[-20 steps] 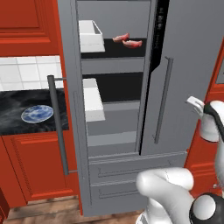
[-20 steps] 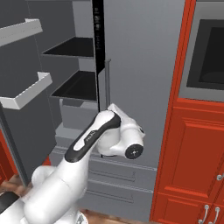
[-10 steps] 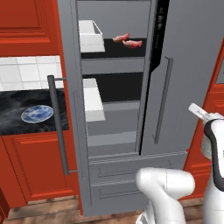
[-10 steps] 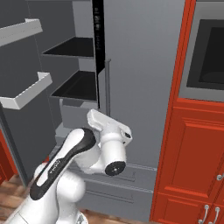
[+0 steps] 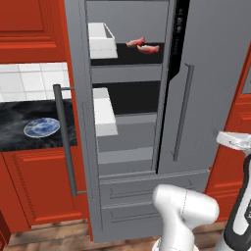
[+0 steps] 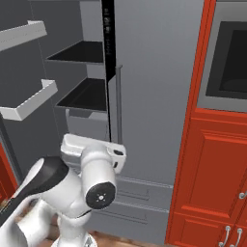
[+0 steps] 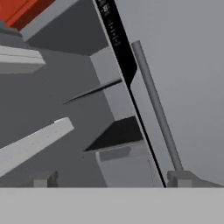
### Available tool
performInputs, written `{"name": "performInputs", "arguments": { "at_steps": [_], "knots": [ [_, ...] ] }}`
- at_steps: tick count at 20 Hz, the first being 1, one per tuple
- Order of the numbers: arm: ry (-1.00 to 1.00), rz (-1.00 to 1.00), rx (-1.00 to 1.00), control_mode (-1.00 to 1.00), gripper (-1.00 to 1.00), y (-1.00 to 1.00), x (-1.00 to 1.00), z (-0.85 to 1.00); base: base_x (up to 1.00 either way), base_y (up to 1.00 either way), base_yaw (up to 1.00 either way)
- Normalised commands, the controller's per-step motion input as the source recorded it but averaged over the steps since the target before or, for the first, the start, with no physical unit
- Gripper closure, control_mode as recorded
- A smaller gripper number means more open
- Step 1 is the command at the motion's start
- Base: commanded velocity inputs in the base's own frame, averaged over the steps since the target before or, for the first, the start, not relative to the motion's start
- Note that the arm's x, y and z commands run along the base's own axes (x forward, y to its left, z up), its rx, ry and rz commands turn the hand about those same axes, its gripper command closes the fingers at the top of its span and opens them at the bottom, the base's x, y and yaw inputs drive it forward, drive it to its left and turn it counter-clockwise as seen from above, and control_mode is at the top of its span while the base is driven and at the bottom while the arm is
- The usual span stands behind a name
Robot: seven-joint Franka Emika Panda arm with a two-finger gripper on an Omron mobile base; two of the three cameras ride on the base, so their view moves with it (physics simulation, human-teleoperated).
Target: Place the steak on the counter behind the older steak on the same shelf of the fridge to maintain FIFO order. Close the fridge door when finished.
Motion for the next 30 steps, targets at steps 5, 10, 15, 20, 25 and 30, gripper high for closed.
{"name": "performInputs", "arguments": {
  "at_steps": [5,10,15,20,25,30],
  "knots": [
    [-0.07,-0.05,-0.30,-1.00,-1.00,1.00,-1.00,0.10,0.00,0.00,0.00],
    [-0.06,-0.07,-0.32,-1.00,-1.00,1.00,-0.52,0.14,0.00,0.00,0.00],
    [0.00,-0.09,-0.31,-1.00,-1.00,1.00,0.00,-0.03,0.00,0.00,0.00],
    [0.00,-0.05,-0.23,-1.00,-1.00,1.00,0.02,-0.36,0.00,0.00,0.00],
    [-0.03,-0.01,-0.22,-1.00,-1.00,1.00,0.12,-0.60,0.00,0.00,0.00],
    [-0.03,0.00,-0.20,-1.00,-1.00,1.00,0.19,-0.59,0.00,0.00,0.00]
  ]
}}
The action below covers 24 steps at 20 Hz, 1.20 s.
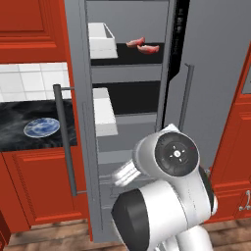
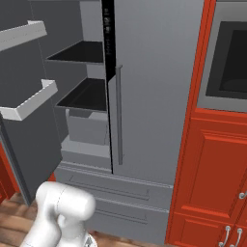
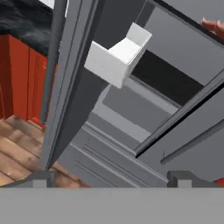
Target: Place the steak on the counter behind the older steak on the same shelf of the fridge to maintain FIFO order. Close the fridge door when finished.
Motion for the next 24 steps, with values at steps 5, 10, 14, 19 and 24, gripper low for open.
{"name": "performInputs", "arguments": {
  "at_steps": [5,10,14,19,24],
  "knots": [
    [-0.01,0.00,-0.17,-1.00,-1.00,1.00,0.28,-0.58,0.00,0.00,0.00],
    [-0.08,0.00,-0.13,-1.00,-1.00,1.00,0.50,-0.33,0.00,0.00,0.00],
    [-0.10,-0.06,-0.12,-1.00,-1.00,1.00,0.57,-0.48,0.00,0.00,0.00],
    [-0.08,-0.13,-0.08,-1.00,-1.00,0.70,0.77,-0.52,0.00,0.00,0.00],
    [-0.09,-0.13,-0.02,-1.00,-1.00,0.31,0.89,-0.44,0.00,0.00,0.00]
  ]
}}
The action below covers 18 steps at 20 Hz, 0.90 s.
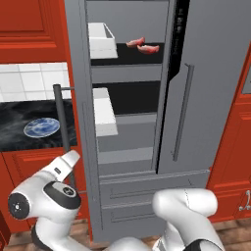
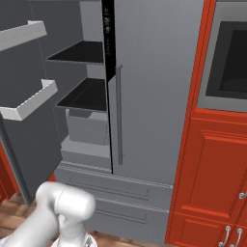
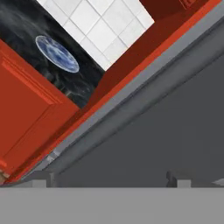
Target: Place the steak on the counter behind the older steak on the same shelf of the fridge to maintain FIFO order. Close the fridge door when finished.
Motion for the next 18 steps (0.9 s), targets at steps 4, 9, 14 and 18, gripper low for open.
{"name": "performInputs", "arguments": {
  "at_steps": [4,9,14,18],
  "knots": [
    [-0.10,-0.11,0.00,-1.00,-1.00,0.26,0.90,-0.44,0.00,0.00,0.00],
    [-0.07,-0.09,0.00,-1.00,-1.00,0.36,0.83,-0.45,0.00,0.00,0.00],
    [-0.07,-0.13,0.00,-1.00,-1.00,0.01,0.34,-0.22,0.00,0.00,0.00],
    [-0.11,-0.11,0.03,-1.00,-1.00,-0.60,0.16,-0.05,0.00,0.00,0.00]
  ]
}}
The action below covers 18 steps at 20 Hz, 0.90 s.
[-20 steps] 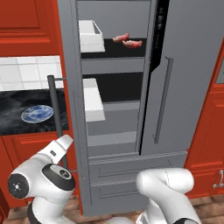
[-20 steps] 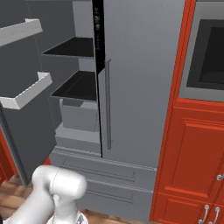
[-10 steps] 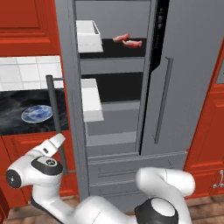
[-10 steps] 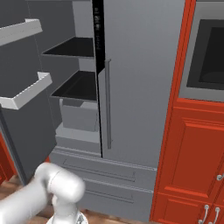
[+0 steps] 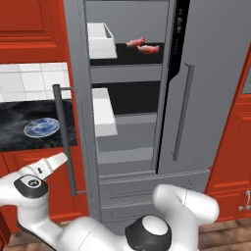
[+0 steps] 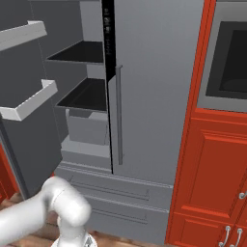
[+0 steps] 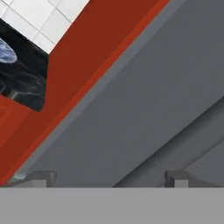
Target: Place the steak on the counter behind the older steak on the same shelf of the fridge to maintain FIFO order. Close the fridge door when finished.
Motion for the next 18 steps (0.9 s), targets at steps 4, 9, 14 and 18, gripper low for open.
{"name": "performInputs", "arguments": {
  "at_steps": [4,9,14,18],
  "knots": [
    [-0.17,-0.03,0.04,-1.00,-1.00,-0.92,0.06,-0.05,0.00,0.00,0.00],
    [-0.20,0.00,0.06,-1.00,-1.00,-1.00,0.00,-0.04,0.00,0.00,0.00],
    [-0.19,0.00,0.06,-1.00,-1.00,-1.00,0.05,0.00,0.00,0.00,0.00],
    [-0.16,0.00,0.06,-1.00,-1.00,-1.00,0.06,0.00,0.00,0.00,0.00]
  ]
}}
